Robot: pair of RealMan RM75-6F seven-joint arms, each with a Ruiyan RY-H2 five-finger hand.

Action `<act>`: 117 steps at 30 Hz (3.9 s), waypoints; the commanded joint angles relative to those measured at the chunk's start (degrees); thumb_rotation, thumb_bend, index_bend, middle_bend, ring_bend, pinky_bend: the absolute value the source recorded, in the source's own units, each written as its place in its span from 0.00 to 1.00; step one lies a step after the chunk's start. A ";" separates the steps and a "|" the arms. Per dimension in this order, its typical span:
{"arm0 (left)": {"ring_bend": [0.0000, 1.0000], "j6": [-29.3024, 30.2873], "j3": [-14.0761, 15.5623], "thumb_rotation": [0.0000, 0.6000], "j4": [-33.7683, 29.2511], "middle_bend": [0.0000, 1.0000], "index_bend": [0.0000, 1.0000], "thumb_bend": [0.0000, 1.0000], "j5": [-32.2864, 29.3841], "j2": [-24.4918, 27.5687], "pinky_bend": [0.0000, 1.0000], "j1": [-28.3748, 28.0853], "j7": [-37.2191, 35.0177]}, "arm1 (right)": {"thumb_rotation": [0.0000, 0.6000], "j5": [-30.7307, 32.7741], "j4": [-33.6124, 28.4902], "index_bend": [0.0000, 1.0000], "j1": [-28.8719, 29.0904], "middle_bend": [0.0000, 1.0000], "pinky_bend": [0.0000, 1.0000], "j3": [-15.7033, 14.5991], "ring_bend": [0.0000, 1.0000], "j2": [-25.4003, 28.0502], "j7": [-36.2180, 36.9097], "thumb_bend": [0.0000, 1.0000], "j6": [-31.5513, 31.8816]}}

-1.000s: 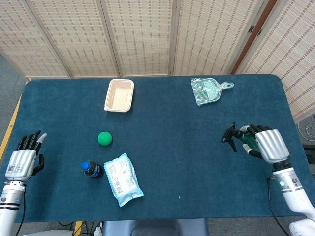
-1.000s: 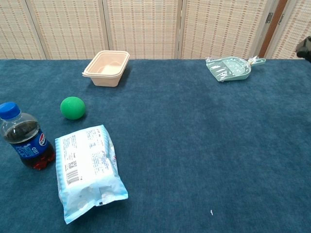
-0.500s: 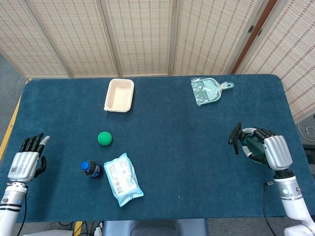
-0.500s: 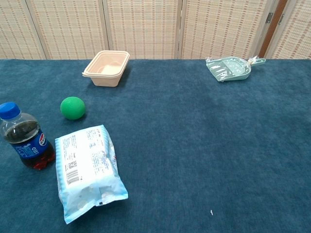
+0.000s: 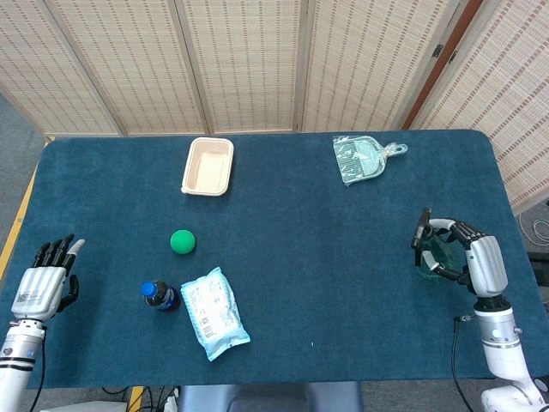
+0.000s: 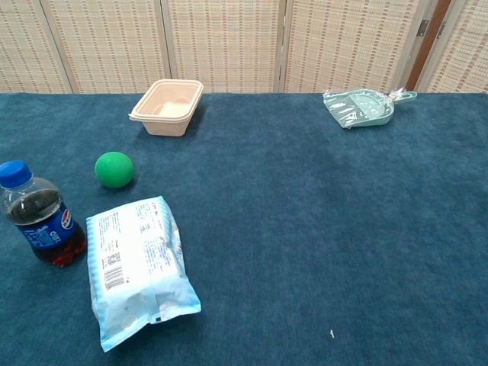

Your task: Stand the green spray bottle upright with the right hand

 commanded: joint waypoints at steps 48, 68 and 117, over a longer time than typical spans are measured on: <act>0.00 2.60 -0.19 1.00 -4.05 0.00 0.00 0.70 0.37 2.26 0.00 0.86 2.09 | 1.00 2.20 31.69 0.43 -1.22 0.56 0.54 2.49 0.49 -22.68 37.82 0.28 6.10; 0.00 3.02 0.18 1.00 -3.97 0.00 0.00 0.70 0.41 1.79 0.00 1.24 2.51 | 1.00 1.00 41.17 0.43 -0.41 0.56 0.54 0.26 0.49 -28.23 44.00 0.28 5.87; 0.00 3.76 0.43 1.00 -6.61 0.00 0.00 0.70 0.20 1.65 0.00 1.55 6.15 | 1.00 2.19 46.85 0.43 -3.33 0.53 0.47 -0.75 0.48 -31.47 47.91 0.23 8.40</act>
